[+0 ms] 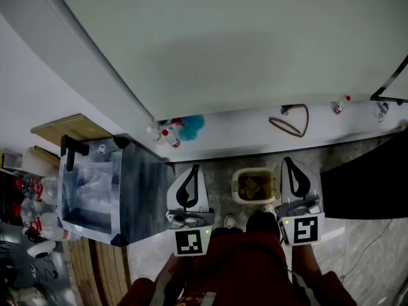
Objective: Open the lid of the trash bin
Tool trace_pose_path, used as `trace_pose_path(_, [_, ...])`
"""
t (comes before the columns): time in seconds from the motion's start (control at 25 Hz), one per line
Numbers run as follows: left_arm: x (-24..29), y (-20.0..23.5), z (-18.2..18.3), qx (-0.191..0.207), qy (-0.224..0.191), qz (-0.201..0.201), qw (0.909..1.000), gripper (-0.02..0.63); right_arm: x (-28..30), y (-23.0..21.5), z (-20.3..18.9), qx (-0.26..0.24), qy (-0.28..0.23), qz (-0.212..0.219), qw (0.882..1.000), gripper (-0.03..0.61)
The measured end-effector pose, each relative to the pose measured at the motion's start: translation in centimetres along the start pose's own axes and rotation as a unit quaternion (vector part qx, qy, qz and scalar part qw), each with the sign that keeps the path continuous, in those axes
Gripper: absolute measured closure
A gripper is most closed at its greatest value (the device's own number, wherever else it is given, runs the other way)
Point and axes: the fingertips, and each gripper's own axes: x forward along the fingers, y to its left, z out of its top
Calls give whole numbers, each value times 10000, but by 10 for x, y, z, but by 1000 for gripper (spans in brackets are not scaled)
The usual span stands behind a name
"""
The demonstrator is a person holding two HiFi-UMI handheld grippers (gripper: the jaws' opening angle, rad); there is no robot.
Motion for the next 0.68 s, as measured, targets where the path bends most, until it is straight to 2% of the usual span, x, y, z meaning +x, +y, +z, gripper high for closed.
trace_pose_path(0.16, [0,-1,-8,12,163,-14,9999,609,0,1,-4,16,31,-2,10000,578])
trace_pose_path(0.68, [-3,2,-11,-156,250,8,9996,609,-4,-2,-7,122,125,-157,9997,578])
